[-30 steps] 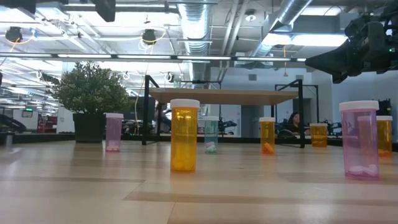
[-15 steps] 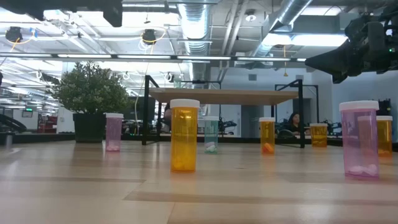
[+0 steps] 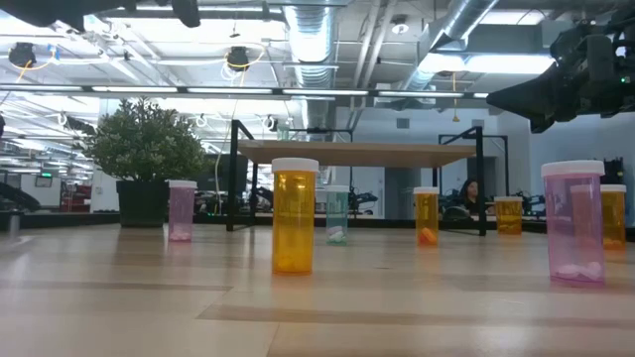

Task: Pick and place medicine bottles onto shelf by color
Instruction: Put the top orange large pill bottle on the shelf

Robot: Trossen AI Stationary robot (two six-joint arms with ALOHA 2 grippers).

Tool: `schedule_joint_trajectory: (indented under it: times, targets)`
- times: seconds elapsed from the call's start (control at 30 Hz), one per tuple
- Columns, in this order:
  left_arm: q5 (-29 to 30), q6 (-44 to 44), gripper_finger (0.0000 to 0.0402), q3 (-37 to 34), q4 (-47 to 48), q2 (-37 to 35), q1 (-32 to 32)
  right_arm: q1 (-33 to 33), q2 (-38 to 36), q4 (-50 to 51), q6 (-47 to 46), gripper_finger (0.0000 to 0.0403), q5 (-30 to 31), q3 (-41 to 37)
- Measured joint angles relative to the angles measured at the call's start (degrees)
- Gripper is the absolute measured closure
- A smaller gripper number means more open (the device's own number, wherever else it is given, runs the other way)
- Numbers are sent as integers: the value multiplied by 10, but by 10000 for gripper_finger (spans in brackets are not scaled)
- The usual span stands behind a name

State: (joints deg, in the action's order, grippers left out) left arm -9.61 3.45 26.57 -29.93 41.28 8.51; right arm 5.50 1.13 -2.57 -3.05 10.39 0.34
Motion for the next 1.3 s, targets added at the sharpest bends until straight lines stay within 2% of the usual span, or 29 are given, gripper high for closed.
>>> schedule_joint_trajectory:
  times: [0.27,0.5,0.67,0.87,0.97,1.13,1.3]
  targets:
    - [-1,-15,401,0,13,0,12,0,0,-23,-15,370,0,0]
    - [0,19,401,0,19,0,12,0,0,-152,-42,370,1,0]
    - [14,21,401,0,15,0,12,1,0,-190,-38,370,3,0]
    - [39,20,401,0,14,0,13,19,0,-252,14,370,56,2]
    - [42,19,401,0,14,0,13,31,0,-245,19,367,74,13]
    - [43,14,401,0,14,0,13,48,0,-246,40,341,92,25]
    - [43,14,401,0,14,0,13,58,0,-237,58,291,164,27]
